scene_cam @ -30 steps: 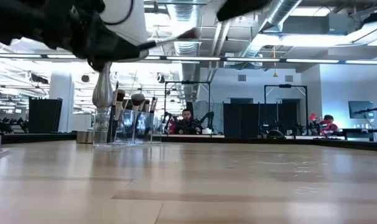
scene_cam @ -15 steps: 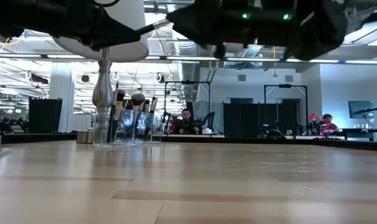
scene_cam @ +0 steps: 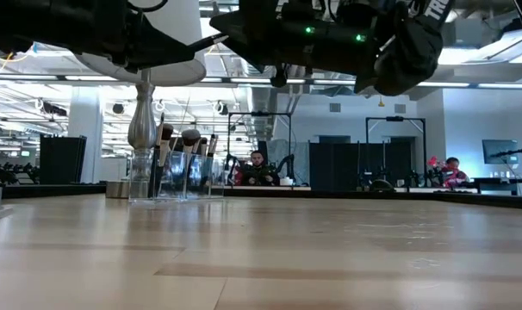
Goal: Put items in baskets/containers
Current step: Put the black highlighter brush in the transparent organizer
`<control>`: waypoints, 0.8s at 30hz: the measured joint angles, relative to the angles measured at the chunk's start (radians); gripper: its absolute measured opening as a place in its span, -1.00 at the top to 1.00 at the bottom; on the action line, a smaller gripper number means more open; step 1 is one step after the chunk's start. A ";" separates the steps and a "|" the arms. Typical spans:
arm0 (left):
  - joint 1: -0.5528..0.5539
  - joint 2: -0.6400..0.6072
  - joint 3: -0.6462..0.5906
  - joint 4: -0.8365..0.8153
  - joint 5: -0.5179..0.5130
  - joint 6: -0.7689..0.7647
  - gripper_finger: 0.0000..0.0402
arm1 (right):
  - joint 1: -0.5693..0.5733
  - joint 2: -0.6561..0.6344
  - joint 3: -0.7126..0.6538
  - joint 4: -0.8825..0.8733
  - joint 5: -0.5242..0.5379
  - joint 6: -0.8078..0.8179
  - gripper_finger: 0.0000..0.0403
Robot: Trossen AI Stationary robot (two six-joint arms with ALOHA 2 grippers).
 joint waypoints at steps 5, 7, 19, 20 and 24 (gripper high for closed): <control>-0.003 0.000 0.000 -0.001 0.001 -0.002 0.79 | 0.000 0.000 0.000 0.003 0.002 0.000 0.41; -0.003 0.000 0.000 0.000 0.001 -0.002 0.79 | 0.000 0.000 0.000 0.003 0.003 0.000 0.52; 0.002 0.001 0.000 -0.019 0.058 -0.003 0.69 | 0.009 0.000 0.000 0.002 -0.007 0.000 0.82; 0.002 0.001 0.000 -0.019 0.057 -0.005 0.68 | 0.009 0.000 0.000 -0.001 -0.006 0.000 0.82; 0.002 0.000 0.000 -0.015 0.049 -0.007 0.62 | 0.011 0.000 0.000 -0.026 0.004 -0.002 0.82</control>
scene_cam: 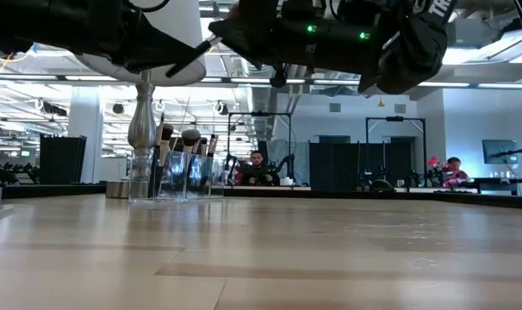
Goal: Put items in baskets/containers
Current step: Put the black highlighter brush in the transparent organizer
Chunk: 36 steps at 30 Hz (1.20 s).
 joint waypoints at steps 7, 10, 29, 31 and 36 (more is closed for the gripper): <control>-0.031 -0.003 0.000 0.003 -0.020 0.001 0.45 | 0.020 0.001 -0.001 -0.073 0.100 -0.035 0.82; -0.051 -0.009 0.000 0.000 -0.026 -0.007 0.37 | 0.032 -0.029 -0.001 -0.141 0.177 -0.113 0.82; -0.109 -0.006 -0.031 -0.106 0.085 -0.258 0.60 | -0.216 -0.030 0.389 -0.974 0.104 -0.077 0.81; -0.109 -0.006 -0.048 -0.107 0.083 -0.258 0.66 | -0.221 0.008 0.438 -0.983 0.093 -0.082 0.81; -0.106 -0.006 -0.084 -0.107 -0.026 -0.303 0.84 | -0.229 0.065 0.510 -1.071 0.101 -0.095 0.80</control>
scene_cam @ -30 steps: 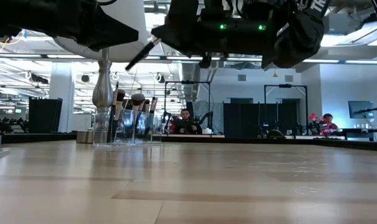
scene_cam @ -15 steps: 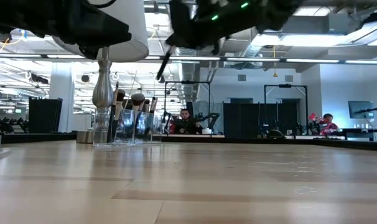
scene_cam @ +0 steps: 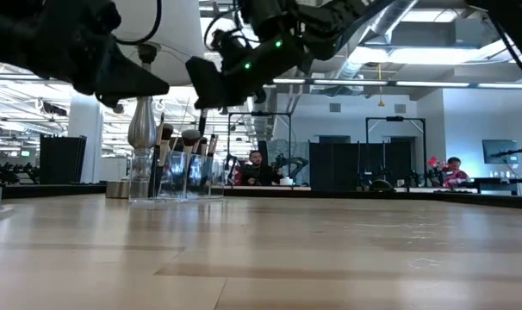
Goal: Put items in baskets/containers
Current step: Put the black highlighter brush in the transparent organizer
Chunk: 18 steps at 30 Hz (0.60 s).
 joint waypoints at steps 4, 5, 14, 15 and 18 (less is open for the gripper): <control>0.000 0.000 -0.021 0.000 -0.018 -0.040 0.95 | -0.027 0.036 0.024 -0.055 -0.006 0.043 0.81; 0.000 0.000 -0.026 0.001 -0.018 -0.050 0.96 | -0.033 0.044 0.024 -0.059 -0.004 0.044 0.81; 0.000 0.000 -0.046 0.001 -0.019 -0.068 0.97 | -0.058 0.052 0.024 -0.078 -0.009 0.045 0.74; 0.000 0.000 -0.046 0.001 -0.019 -0.068 0.97 | -0.057 0.051 0.024 -0.076 -0.008 0.045 0.73; 0.000 0.000 -0.046 0.001 -0.019 -0.067 0.97 | -0.058 0.051 0.024 -0.095 -0.008 0.055 0.70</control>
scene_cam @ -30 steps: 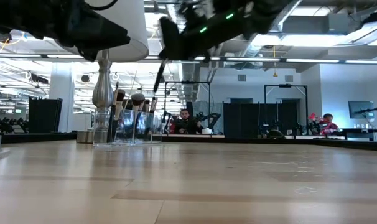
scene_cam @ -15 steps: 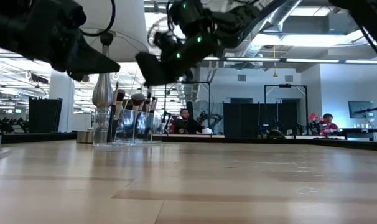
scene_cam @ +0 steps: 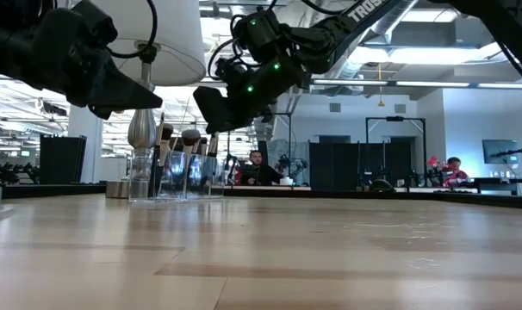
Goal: Put items in baskets/containers
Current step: Put the black highlighter brush in the transparent organizer, then return to Home Position
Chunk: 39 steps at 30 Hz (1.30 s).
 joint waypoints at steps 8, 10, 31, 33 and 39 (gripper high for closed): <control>0.005 0.000 0.000 0.000 -0.008 0.000 0.97 | -0.012 0.000 0.000 -0.032 -0.055 0.076 0.49; 0.005 0.000 0.000 0.000 -0.008 0.000 0.97 | -0.012 0.000 0.000 -0.033 -0.068 0.077 0.41; 0.005 -0.522 0.000 -0.262 -0.021 0.147 0.97 | 0.164 -0.866 -0.308 -0.583 -0.023 0.058 0.28; 0.005 -0.614 0.000 -0.329 -0.032 0.139 0.97 | 0.180 -0.984 -0.467 -0.514 -0.022 0.078 0.29; 0.005 -0.856 -0.030 -0.424 -0.033 0.249 0.97 | 0.263 -1.302 -0.885 -0.222 -0.023 0.096 0.31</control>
